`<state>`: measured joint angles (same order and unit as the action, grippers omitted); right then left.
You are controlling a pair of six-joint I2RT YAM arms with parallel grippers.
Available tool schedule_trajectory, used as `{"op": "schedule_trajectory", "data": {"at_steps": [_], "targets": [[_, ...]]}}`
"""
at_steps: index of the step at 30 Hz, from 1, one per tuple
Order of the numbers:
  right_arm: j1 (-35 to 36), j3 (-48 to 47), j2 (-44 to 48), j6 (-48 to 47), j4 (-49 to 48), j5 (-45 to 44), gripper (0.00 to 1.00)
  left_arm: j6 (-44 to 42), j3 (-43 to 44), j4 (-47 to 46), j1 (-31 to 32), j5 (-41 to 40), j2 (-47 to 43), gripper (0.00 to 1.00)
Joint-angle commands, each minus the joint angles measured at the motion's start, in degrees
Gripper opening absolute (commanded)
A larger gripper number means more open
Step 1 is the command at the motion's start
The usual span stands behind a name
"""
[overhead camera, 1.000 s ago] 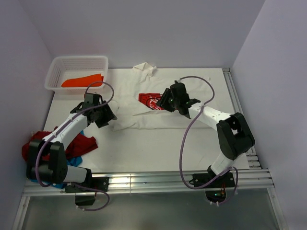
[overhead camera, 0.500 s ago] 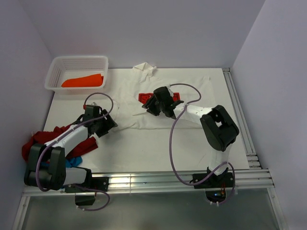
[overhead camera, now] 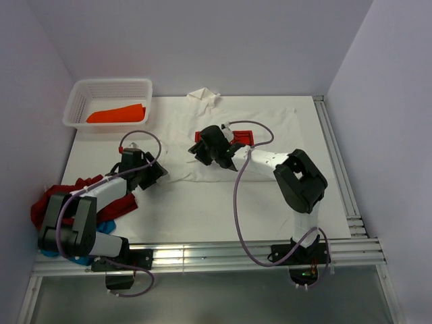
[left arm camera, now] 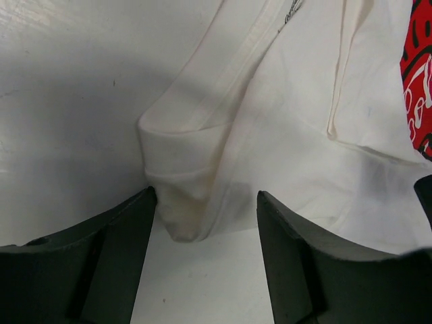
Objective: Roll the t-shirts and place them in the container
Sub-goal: Fold the tshirt
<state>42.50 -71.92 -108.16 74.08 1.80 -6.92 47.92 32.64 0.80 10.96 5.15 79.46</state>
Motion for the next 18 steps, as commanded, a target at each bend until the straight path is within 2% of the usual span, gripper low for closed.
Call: {"op": "schedule_trajectory", "data": {"at_steps": [1, 2, 5, 6, 9, 13, 18], "targets": [[0.56, -2.78, -1.61, 2.90, 2.15, -4.33, 0.48, 0.86, -0.48, -2.46, 0.02, -1.19, 2.36, 0.67], [0.74, -2.96, -2.14, 3.17, 2.76, -4.33, 0.47, 0.94, -0.39, -2.64, 0.03, -1.37, 2.45, 0.65], [0.92, -4.01, -2.93, 4.40, 4.25, -4.68, 0.46, 0.51, 0.49, -1.42, 0.02, -3.03, 2.45, 0.50], [1.00, -4.28, -3.20, 4.92, 4.70, -4.86, 0.46, 0.25, 0.75, -0.98, -0.06, -3.56, 2.45, 0.42], [1.18, -4.63, -3.72, 5.63, 5.32, -5.39, 0.46, -0.63, 1.55, 1.57, -0.06, -4.27, 1.49, 0.27], [1.62, -4.81, -4.87, 6.42, 5.32, -5.74, 0.45, -1.43, 1.90, 3.33, -0.06, -4.53, 0.43, 0.13], [1.88, -7.08, -7.50, 6.51, 6.28, -6.00, 0.43, -1.95, 2.51, 5.44, -0.06, -3.83, 0.17, 0.09]]}}
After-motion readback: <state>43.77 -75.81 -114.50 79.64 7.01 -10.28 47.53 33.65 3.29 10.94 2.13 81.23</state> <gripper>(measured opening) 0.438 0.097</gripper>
